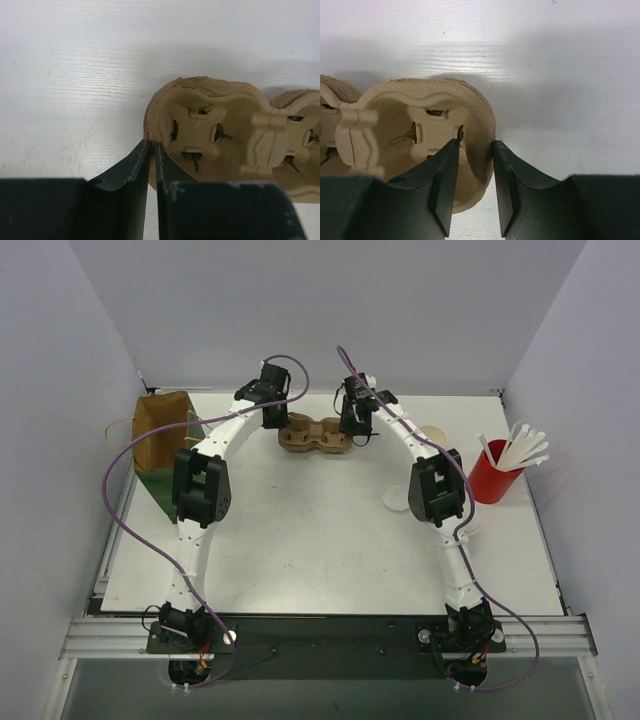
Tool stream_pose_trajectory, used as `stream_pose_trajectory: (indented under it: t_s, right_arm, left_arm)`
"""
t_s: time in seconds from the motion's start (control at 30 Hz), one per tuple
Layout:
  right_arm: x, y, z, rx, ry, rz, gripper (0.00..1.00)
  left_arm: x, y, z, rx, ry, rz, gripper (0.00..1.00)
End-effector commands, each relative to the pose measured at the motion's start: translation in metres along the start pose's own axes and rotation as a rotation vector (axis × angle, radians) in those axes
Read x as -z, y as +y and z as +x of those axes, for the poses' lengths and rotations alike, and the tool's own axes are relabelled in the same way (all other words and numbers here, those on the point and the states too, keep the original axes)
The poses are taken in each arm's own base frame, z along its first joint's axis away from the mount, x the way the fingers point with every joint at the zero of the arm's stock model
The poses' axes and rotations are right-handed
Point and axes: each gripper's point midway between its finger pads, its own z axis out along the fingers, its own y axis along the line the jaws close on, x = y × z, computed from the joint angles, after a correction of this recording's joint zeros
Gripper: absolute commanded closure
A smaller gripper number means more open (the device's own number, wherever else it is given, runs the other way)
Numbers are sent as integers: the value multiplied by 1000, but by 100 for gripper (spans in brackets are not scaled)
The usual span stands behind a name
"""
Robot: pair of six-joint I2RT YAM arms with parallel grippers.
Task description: Pack the takeout coffee
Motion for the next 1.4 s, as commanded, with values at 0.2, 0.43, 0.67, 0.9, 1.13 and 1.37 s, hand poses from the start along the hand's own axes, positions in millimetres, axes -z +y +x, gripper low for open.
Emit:
stream_pose_trajectory:
  t_s: [0.2,0.43,0.67,0.9,1.13,1.37]
  right_arm:
    - [32,14,-26,46,-85,0,71]
    - [41,16,-29,64,-99,11,71]
    - [50,17,-31,72,-109,15,71]
    - [57,16,-32,69,-112,15,69]
    - [63,17,-34,67,-119,13,71]
    - [63,17,-32,67,-111,14,77]
  left_arm:
    - [3,-7,-22,23,-57,37,92]
    - [4,-7,-22,23,-57,42,100]
    - [17,-11,-31,29,-83,68,100]
    - [25,-17,-36,50,-89,118,100]
    - [29,-17,-38,56,-95,132,100]
    - [30,-16,-35,57,-92,134,100]
